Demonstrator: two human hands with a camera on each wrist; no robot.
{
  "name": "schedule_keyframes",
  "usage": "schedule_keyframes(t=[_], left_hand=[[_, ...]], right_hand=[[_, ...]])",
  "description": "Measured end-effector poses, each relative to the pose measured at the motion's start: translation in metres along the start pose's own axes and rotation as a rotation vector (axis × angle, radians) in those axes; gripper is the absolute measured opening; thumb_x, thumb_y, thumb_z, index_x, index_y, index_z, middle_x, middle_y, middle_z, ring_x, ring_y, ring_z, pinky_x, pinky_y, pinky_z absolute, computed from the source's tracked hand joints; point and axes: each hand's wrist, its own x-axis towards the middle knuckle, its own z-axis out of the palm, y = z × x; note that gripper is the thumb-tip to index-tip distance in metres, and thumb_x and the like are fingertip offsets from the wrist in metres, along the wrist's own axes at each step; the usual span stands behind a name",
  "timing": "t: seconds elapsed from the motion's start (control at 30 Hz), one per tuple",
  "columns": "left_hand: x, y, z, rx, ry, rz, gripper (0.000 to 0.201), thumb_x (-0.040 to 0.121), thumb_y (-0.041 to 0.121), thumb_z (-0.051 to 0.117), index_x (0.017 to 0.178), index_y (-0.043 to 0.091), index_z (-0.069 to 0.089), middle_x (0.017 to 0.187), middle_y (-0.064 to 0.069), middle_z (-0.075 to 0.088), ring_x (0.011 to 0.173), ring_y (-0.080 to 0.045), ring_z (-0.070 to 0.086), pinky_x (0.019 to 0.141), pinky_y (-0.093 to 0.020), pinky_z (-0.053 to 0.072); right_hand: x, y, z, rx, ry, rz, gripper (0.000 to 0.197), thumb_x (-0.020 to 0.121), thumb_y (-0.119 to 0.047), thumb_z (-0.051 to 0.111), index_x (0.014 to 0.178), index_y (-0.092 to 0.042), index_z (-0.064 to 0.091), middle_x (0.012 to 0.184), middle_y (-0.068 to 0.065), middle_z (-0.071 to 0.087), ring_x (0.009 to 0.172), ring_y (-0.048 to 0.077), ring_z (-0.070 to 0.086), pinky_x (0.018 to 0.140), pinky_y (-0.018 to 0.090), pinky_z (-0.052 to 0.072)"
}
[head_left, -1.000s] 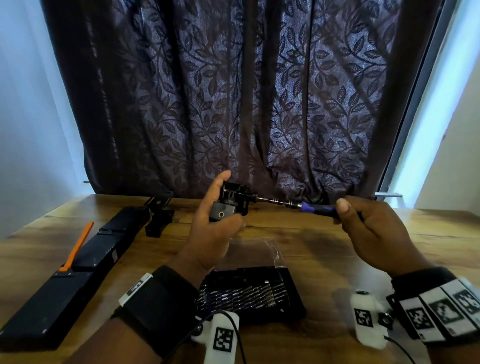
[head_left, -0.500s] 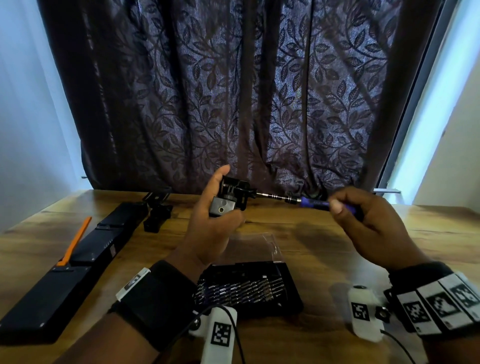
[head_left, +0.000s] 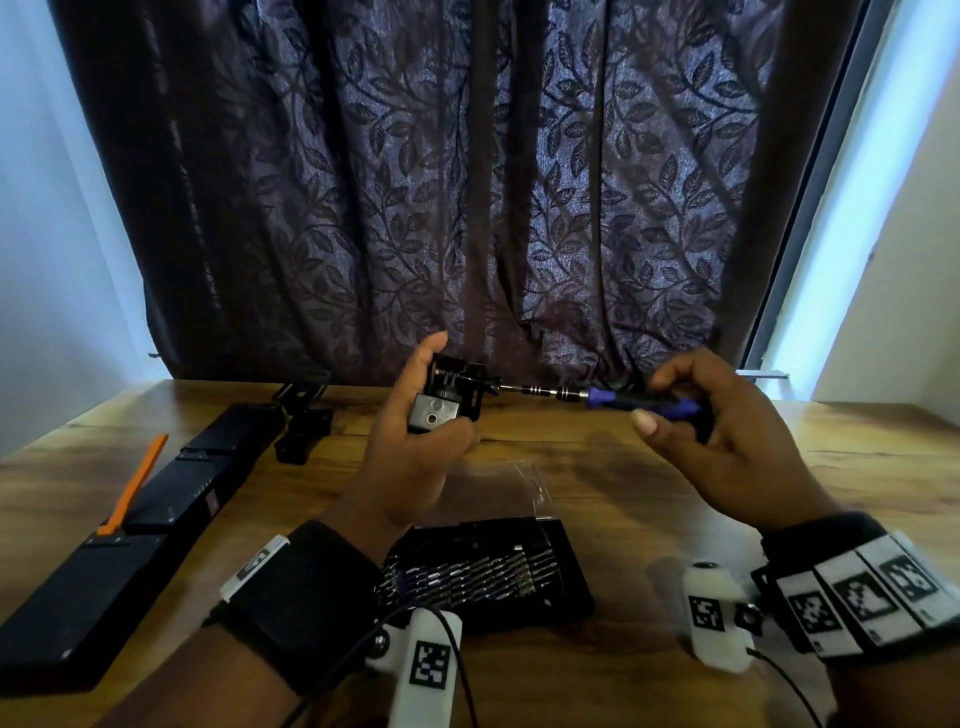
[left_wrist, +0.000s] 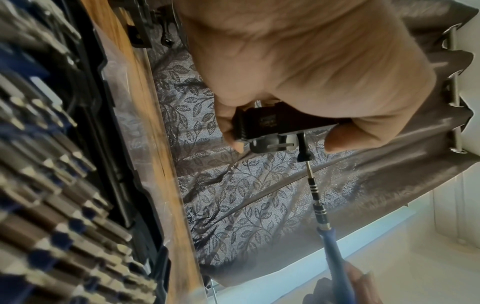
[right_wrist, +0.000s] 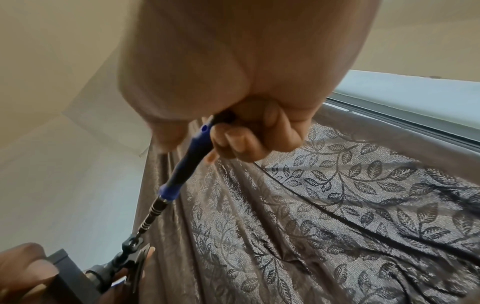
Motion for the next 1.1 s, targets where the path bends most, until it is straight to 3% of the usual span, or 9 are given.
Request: schedule_keyframes(t=[0.1, 0.17, 0.27, 0.4, 0.57, 0.67, 0.8, 1.0, 1.1], left_hand=[[-0.001, -0.001, 0.001, -0.031, -0.005, -0.005, 0.08, 0.088, -0.017, 0.057, 0.154, 0.026, 0.043, 0.064, 0.014, 0.052, 0.066, -0.008, 0.048, 0.066, -0.018, 0.05], [-0.002, 0.001, 0.002, -0.077, 0.0, -0.006, 0.08, 0.088, -0.016, 0.058, 0.153, 0.028, 0.044, 0.075, -0.005, 0.05, 0.076, -0.022, 0.047, 0.066, -0.019, 0.05], [-0.002, 0.003, 0.004, -0.112, -0.004, 0.009, 0.083, 0.078, -0.001, 0.063, 0.153, 0.03, 0.044, 0.093, -0.011, 0.049, 0.083, -0.027, 0.046, 0.066, -0.021, 0.05], [-0.002, 0.001, 0.003, -0.095, -0.008, -0.015, 0.08, 0.09, -0.019, 0.054, 0.154, 0.027, 0.042, 0.089, -0.013, 0.046, 0.086, -0.027, 0.044, 0.066, -0.019, 0.049], [-0.002, -0.003, 0.003, -0.081, 0.003, -0.049, 0.08, 0.089, -0.016, 0.058, 0.153, 0.029, 0.043, 0.074, -0.007, 0.044, 0.077, -0.024, 0.042, 0.069, -0.026, 0.048], [-0.001, -0.003, 0.004, -0.072, 0.022, -0.041, 0.081, 0.09, -0.017, 0.058, 0.154, 0.03, 0.043, 0.076, 0.011, 0.061, 0.074, -0.01, 0.053, 0.071, -0.02, 0.052], [0.0, 0.003, 0.006, -0.061, 0.058, -0.011, 0.083, 0.087, -0.011, 0.068, 0.154, 0.032, 0.043, 0.094, 0.016, 0.069, 0.084, -0.004, 0.061, 0.078, -0.019, 0.054], [-0.003, 0.007, 0.007, -0.064, 0.044, -0.021, 0.084, 0.088, -0.018, 0.06, 0.152, 0.033, 0.045, 0.101, -0.001, 0.062, 0.088, -0.011, 0.056, 0.074, -0.015, 0.052], [-0.003, 0.007, 0.007, -0.056, 0.005, -0.016, 0.086, 0.088, -0.02, 0.059, 0.154, 0.033, 0.042, 0.106, -0.004, 0.062, 0.09, -0.012, 0.056, 0.074, -0.014, 0.052]], right_hand=[[-0.001, 0.0, 0.0, -0.03, 0.01, 0.032, 0.024, 0.087, -0.023, 0.077, 0.085, -0.028, 0.054, 0.059, 0.01, 0.054, 0.048, 0.014, 0.042, 0.047, 0.019, 0.032], [-0.001, 0.0, 0.0, -0.046, 0.024, 0.04, 0.018, 0.088, -0.031, 0.073, 0.082, -0.025, 0.057, 0.059, 0.01, 0.055, 0.052, 0.024, 0.046, 0.047, 0.018, 0.032], [0.0, 0.002, -0.001, -0.082, 0.056, 0.034, 0.029, 0.086, -0.047, 0.064, 0.078, -0.019, 0.061, 0.055, 0.007, 0.055, 0.053, 0.024, 0.049, 0.045, 0.018, 0.031], [0.0, 0.006, 0.002, -0.088, 0.06, 0.01, 0.035, 0.097, -0.048, 0.064, 0.072, -0.024, 0.06, 0.055, 0.001, 0.055, 0.052, 0.021, 0.05, 0.046, 0.023, 0.034], [0.001, 0.01, 0.003, -0.081, 0.01, 0.005, 0.033, 0.097, -0.046, 0.058, 0.07, -0.028, 0.059, 0.057, -0.002, 0.053, 0.05, 0.012, 0.047, 0.048, 0.018, 0.032], [0.002, 0.006, 0.002, -0.071, -0.004, -0.036, 0.027, 0.099, -0.04, 0.058, 0.076, -0.027, 0.065, 0.065, -0.006, 0.058, 0.059, 0.011, 0.053, 0.055, 0.016, 0.036], [0.001, -0.006, 0.001, -0.075, 0.037, -0.085, 0.012, 0.096, -0.032, 0.07, 0.1, -0.022, 0.074, 0.086, -0.013, 0.069, 0.075, 0.007, 0.064, 0.065, 0.01, 0.042], [0.001, -0.007, 0.002, -0.088, 0.059, -0.059, 0.015, 0.093, -0.036, 0.071, 0.084, -0.025, 0.073, 0.069, -0.003, 0.066, 0.061, 0.017, 0.058, 0.053, 0.02, 0.04], [0.001, -0.004, 0.001, -0.088, 0.036, -0.066, 0.022, 0.097, -0.034, 0.068, 0.077, -0.025, 0.071, 0.063, -0.002, 0.061, 0.056, 0.015, 0.054, 0.051, 0.015, 0.035]])
